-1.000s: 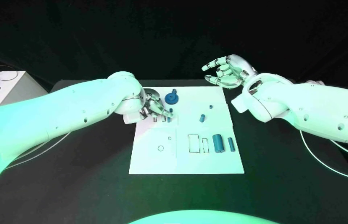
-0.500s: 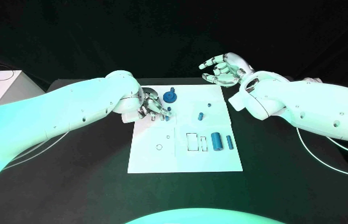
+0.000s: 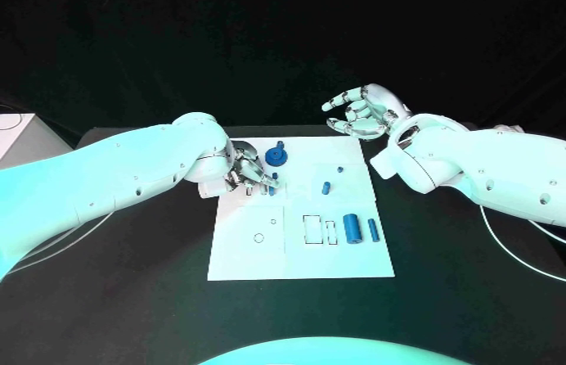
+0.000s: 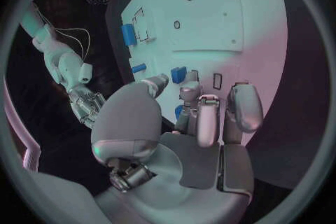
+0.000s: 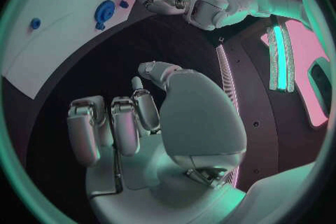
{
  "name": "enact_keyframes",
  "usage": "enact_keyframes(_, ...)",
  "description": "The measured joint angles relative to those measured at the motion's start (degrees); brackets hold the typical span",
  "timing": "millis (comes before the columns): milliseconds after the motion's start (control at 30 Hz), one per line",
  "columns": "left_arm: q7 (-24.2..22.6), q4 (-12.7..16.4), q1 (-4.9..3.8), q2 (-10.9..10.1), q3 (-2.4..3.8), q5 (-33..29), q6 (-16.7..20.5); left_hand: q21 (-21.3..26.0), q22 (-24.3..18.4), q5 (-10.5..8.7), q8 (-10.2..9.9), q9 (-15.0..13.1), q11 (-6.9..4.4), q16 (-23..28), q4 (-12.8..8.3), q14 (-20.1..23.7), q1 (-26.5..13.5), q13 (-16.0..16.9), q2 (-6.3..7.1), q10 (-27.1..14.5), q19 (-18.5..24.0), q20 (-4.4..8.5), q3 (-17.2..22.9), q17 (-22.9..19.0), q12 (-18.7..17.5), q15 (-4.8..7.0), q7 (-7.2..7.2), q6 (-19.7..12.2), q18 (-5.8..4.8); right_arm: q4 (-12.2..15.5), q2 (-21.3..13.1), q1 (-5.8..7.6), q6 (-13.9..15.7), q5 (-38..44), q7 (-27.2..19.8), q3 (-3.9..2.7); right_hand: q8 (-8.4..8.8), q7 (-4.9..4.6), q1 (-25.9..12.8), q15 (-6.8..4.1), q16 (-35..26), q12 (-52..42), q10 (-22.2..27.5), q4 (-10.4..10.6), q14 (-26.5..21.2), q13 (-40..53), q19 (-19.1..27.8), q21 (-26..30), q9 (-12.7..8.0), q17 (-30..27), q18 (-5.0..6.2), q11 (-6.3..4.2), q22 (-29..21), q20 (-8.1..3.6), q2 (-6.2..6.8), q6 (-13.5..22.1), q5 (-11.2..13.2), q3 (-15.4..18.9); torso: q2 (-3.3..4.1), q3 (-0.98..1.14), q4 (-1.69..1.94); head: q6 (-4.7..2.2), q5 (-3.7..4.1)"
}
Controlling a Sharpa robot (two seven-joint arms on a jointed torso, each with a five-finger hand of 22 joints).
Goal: Assemble the parts on the task board
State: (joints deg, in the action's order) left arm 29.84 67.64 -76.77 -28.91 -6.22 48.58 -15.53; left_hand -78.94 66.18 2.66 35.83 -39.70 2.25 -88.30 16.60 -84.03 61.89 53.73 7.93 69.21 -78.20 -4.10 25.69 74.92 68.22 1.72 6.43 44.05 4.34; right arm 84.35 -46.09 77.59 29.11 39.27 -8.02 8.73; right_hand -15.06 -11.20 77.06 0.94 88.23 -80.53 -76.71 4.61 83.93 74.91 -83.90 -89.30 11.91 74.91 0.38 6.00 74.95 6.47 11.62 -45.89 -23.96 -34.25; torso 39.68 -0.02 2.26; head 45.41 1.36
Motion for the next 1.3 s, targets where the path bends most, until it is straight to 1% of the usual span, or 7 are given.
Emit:
enact_keyframes(467, 0.0, -0.6, 0.01, 0.5, -0.09, -0.4, -0.3, 0.0, 0.2, 0.00, 0.0, -0.1, 0.00, 0.0, -0.2, 0.0, 0.2, 0.1, -0.22, 0.0, 0.0, 0.00, 0.2, 0.0, 0.0, 0.00, 0.00, 0.0, 0.00, -0.1, 0.2, -0.01, -0.5, 0.0, 0.1, 0.00, 0.00, 0.00, 0.0, 0.00, 0.0, 0.0, 0.0, -0.1, 0.0, 0.0, 0.0, 0.0, 0.0, 0.0, 0.00, 0.01, 0.0, 0.00, 0.00, 0.0, 0.0, -0.1, 0.04, 0.00, 0.03, -0.02, 0.29)
enact_keyframes(633, 0.0, -1.0, 0.03, 0.8, -0.19, -0.5, -0.4, 0.0, 0.2, 0.00, 0.0, -0.4, 0.00, 0.0, -0.3, 0.0, 0.7, 0.3, -0.74, 0.0, 0.0, 0.00, 0.3, 0.0, 0.0, 0.00, 0.01, 0.4, 0.00, -0.1, 0.3, -0.01, -0.7, 0.0, 0.2, 0.00, 0.00, 0.00, -0.5, 0.00, 0.0, 0.0, 0.0, -0.2, 0.0, 0.0, 0.0, 0.0, 0.0, 0.0, 0.00, 0.01, 0.0, 0.00, -0.08, 0.0, 0.0, -0.2, 0.05, -0.01, 0.00, 0.15, 0.36)
enact_keyframes(767, 0.0, -1.2, 0.05, 1.0, -0.33, -0.6, -0.5, 0.0, 0.3, 0.00, 0.0, -0.6, 0.00, 0.0, -0.8, 0.0, 1.7, 0.3, -1.69, 0.0, 0.0, 0.00, 0.8, 0.0, 0.0, 0.00, 0.01, 0.4, 0.00, -0.2, 0.3, -0.01, -0.8, 0.0, 0.2, 0.00, 0.00, 0.00, -0.5, 0.00, 0.0, 0.0, 0.0, -0.2, 0.0, 0.0, 0.0, 0.0, 0.0, 0.0, 0.00, 0.01, 0.0, 0.00, -0.08, 0.0, 0.0, -0.2, 0.05, -0.02, -0.03, 0.23, 0.44)
enact_keyframes(900, 0.0, -1.3, 0.06, 1.1, -0.44, -0.9, -0.5, 0.0, 0.4, -0.01, 0.0, -1.2, -0.22, 0.0, -3.2, 0.0, 4.9, 0.3, -2.98, -0.2, 0.0, 0.00, 3.2, 0.0, 0.0, 0.00, -0.19, 0.6, 0.00, -0.2, 0.3, -0.02, -0.9, 0.0, 0.3, 0.00, 0.00, 0.00, -0.5, 0.00, 0.0, 0.0, 0.0, -0.2, 0.0, 0.0, 0.0, 0.0, 0.0, 0.0, 0.00, 0.01, 0.0, 0.00, -0.08, 0.0, 0.0, -0.2, 0.04, -0.03, -0.01, 0.33, 0.45)
enact_keyframes(1000, -0.1, -1.3, 0.00, 1.2, -0.44, -1.3, -0.5, 0.0, 0.5, -0.04, -0.1, -1.3, -0.63, 0.0, -5.0, 0.0, 6.6, 0.3, -3.04, -0.2, 0.0, 0.00, 5.5, 0.0, 0.0, 0.00, -0.22, 0.6, 0.00, -0.2, 0.4, -0.02, -1.0, 0.0, 0.3, 0.00, 0.00, 0.00, -0.5, 0.00, 0.0, 0.0, 0.0, -0.2, 0.0, 0.0, 0.0, 0.0, 0.0, 0.0, 0.00, 0.01, 0.0, 0.00, -0.08, 0.0, 0.0, -0.2, 0.03, -0.01, 0.01, 0.30, 0.51)
enact_keyframes(1133, -0.1, -1.3, -0.01, 1.1, -0.49, -1.8, -0.5, 0.0, 0.7, 0.01, -0.4, -1.4, -0.63, 0.0, -7.2, 0.2, 7.5, 0.3, -2.61, -0.2, 0.0, 0.00, 9.0, 0.0, 0.0, 0.21, -0.46, 0.5, 0.00, -0.2, 0.4, -0.02, -1.1, 0.0, 0.4, 0.00, 0.00, 0.00, -0.5, 0.00, 0.0, 0.0, 0.0, -0.2, 0.0, 0.0, 0.0, 0.0, 0.0, 0.0, 0.00, 0.01, 0.0, 0.00, -0.08, 0.0, 0.0, -0.2, -0.01, 0.01, 0.04, 0.36, 0.56)
enact_keyframes(1300, -0.2, -0.8, 0.05, 0.9, -0.58, -2.6, -0.5, 0.0, 0.8, 0.08, 0.8, -1.4, -1.18, 0.0, -5.9, 0.0, 7.7, 0.1, -2.68, 0.4, 0.0, 0.43, 10.4, 0.0, 0.0, 0.43, -0.63, 0.6, 0.00, -0.3, 0.4, -0.05, -1.3, 0.0, 0.5, 0.00, 0.00, 0.00, -0.5, 0.00, 0.0, 0.0, 0.0, -0.2, 0.0, 0.0, 0.0, 0.0, 0.0, 0.0, 0.00, 0.02, 0.0, 0.00, -0.08, 0.0, 0.0, -0.2, -0.03, 0.02, 0.04, 0.32, 0.60)
